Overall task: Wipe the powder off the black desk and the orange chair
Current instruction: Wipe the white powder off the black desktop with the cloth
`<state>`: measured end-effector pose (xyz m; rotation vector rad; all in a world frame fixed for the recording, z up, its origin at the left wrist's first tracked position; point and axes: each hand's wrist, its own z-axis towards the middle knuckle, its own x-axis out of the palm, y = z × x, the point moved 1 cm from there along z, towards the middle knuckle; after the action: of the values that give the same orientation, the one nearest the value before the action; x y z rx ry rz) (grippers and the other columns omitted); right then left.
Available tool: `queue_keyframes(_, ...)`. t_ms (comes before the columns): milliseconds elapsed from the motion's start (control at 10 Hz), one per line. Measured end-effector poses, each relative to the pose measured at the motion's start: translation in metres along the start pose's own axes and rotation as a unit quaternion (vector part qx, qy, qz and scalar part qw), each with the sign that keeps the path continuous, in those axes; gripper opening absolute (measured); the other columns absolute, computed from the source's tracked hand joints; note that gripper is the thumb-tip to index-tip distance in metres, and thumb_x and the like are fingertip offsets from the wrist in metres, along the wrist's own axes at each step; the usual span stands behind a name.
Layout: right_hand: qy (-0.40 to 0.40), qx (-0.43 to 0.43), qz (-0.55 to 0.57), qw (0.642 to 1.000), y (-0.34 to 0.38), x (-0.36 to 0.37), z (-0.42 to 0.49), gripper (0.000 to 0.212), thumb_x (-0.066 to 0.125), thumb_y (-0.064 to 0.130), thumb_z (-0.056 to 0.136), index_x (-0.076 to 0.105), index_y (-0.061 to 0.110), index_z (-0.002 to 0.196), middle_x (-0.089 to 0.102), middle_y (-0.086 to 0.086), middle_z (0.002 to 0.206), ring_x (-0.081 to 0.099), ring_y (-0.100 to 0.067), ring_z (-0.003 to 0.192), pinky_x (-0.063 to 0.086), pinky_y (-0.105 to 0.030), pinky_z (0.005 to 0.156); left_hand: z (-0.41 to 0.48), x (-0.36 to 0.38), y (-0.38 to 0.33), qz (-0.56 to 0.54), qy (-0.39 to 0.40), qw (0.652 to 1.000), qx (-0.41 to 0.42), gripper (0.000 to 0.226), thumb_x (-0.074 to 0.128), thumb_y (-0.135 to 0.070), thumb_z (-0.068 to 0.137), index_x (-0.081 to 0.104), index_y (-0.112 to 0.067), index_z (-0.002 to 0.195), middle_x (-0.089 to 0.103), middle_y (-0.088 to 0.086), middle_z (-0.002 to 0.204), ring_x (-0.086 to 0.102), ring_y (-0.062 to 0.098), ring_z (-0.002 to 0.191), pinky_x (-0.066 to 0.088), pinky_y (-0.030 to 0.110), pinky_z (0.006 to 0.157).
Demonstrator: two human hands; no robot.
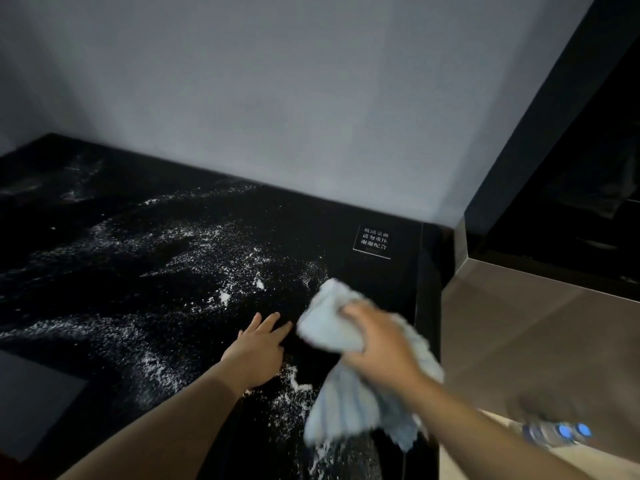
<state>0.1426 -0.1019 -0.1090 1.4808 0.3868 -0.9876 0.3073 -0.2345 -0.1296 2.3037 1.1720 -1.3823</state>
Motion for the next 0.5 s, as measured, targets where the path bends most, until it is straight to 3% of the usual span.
queue_keyframes(100, -0.018, 0.200, -0.141, 0.969, -0.049, -0.042, 0.021, 0.069, 0.061, 0.033, 0.074, 0.039, 0.024, 0.138, 0.028, -0.007, 0.151, 0.037, -0.034, 0.130, 0.038, -0.045, 0.101, -0.004, -0.002, -0.002, -0.016, -0.003, 1.000, -0.004, 0.056, 0.028, -0.022, 0.102, 0.003, -0.027, 0.152, -0.007, -0.003, 0.159, -0.012, 0.028, 0.146, 0.005, 0.046, 0.118)
queue_keyframes(200, 0.081, 0.268, -0.258, 0.924, -0.049, -0.034, 0.016, 0.068, 0.055, 0.039, 0.081, 0.026, 0.034, 0.142, 0.010, -0.005, 0.157, 0.027, -0.032, 0.136, 0.032, -0.044, 0.102, -0.006, -0.003, -0.006, -0.015, -0.010, 1.000, -0.008, 0.056, 0.028, -0.022, 0.103, 0.003, -0.027, 0.152, -0.008, -0.003, 0.159, -0.012, 0.028, 0.146, 0.005, 0.046, 0.118)
queue_keyframes(300, 0.083, 0.071, -0.218, 0.970, -0.012, 0.001, 0.005, 0.054, 0.050, 0.035, 0.075, 0.045, 0.038, 0.129, 0.047, 0.001, 0.138, 0.052, -0.028, 0.116, 0.040, -0.035, 0.086, -0.004, -0.001, -0.005, -0.015, -0.013, 1.000, -0.015, 0.056, 0.029, -0.021, 0.102, 0.006, -0.026, 0.152, -0.005, -0.003, 0.159, -0.009, 0.028, 0.147, 0.007, 0.047, 0.117)
queue_keyframes(400, 0.129, 0.046, 0.040, 0.990, 0.016, -0.004, 0.003, 0.055, 0.059, 0.026, 0.070, 0.053, 0.032, 0.124, 0.061, 0.007, 0.115, 0.059, -0.016, 0.103, 0.045, -0.030, 0.082, -0.003, -0.002, -0.007, -0.023, -0.023, 0.999, -0.023, 0.055, 0.031, -0.018, 0.100, 0.014, -0.025, 0.152, 0.000, 0.001, 0.160, -0.006, 0.030, 0.147, 0.009, 0.050, 0.117)
queue_keyframes(500, -0.047, 0.120, 0.057, 0.990, -0.015, -0.035, 0.025, 0.074, 0.070, 0.019, 0.065, 0.045, 0.019, 0.134, 0.055, -0.002, 0.129, 0.052, -0.021, 0.116, 0.037, -0.025, 0.092, -0.004, -0.003, -0.007, -0.042, -0.009, 0.999, -0.024, 0.056, 0.029, -0.018, 0.101, 0.007, -0.027, 0.152, -0.005, -0.003, 0.160, -0.011, 0.028, 0.147, 0.005, 0.048, 0.118)
